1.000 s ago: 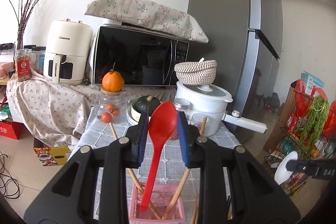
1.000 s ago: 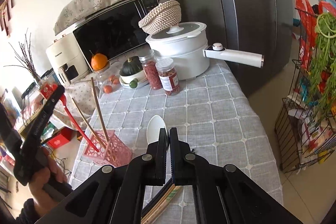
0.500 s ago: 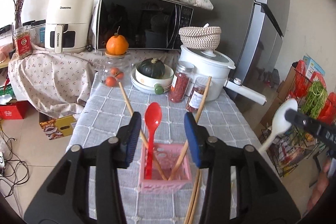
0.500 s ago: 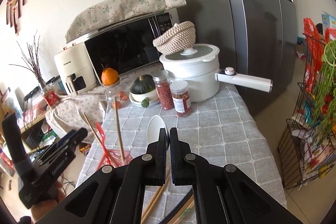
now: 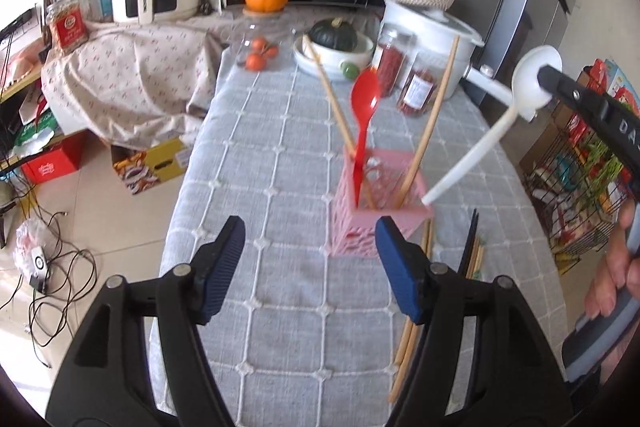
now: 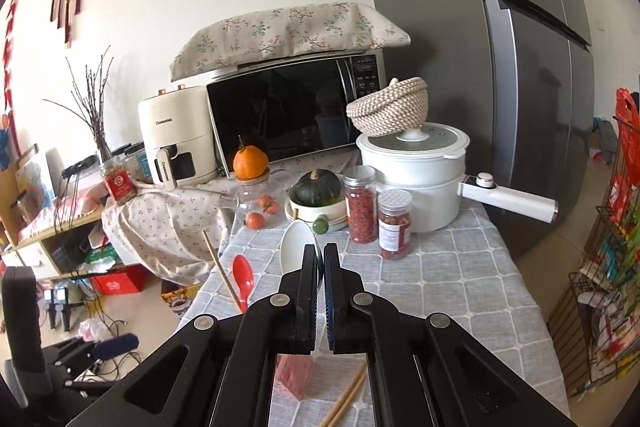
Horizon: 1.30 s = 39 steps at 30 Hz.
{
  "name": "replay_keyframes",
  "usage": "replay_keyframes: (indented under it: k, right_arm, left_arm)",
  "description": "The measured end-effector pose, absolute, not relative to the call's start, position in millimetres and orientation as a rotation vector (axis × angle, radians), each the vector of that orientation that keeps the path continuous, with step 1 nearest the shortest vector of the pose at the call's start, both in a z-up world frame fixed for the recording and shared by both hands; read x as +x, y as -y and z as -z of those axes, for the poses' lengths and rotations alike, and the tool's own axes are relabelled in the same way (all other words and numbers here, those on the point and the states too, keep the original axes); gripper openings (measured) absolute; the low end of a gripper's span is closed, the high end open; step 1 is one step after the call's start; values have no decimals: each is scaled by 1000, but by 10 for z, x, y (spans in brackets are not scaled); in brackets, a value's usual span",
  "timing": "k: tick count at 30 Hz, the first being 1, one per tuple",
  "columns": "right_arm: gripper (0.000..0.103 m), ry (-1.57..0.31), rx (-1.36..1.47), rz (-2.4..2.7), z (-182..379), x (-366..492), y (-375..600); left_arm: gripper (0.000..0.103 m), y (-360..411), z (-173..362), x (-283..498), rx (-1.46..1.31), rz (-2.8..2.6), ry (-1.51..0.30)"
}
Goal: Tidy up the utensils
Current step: 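Release the red spoon into the holder while the right tool drops the white spoon in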
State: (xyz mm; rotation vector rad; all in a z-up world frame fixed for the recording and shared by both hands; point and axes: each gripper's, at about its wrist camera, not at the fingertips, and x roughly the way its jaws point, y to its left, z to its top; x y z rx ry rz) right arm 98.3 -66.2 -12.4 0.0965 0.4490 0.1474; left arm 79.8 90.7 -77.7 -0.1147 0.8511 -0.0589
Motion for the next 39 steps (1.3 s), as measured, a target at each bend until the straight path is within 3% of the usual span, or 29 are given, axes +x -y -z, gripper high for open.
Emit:
replay_keyframes:
  k: [17,24,31,39]
  right_arm:
    - [5,-467,-22,-187,520,1161,116]
    - [42,-491,61,-212,468,1130,250]
    - [64,-503,82,-191,340,1008,527]
    - [71,-630,88,-130,446,976,942]
  left_arm:
    - [70,-1005,843,747,-109,56,-908]
    - [75,-987,840,744,-111,61,-906]
    - [76,-912,896,758,-130,91,-939]
    - [82,-745,1000,796,-174,139,-1009]
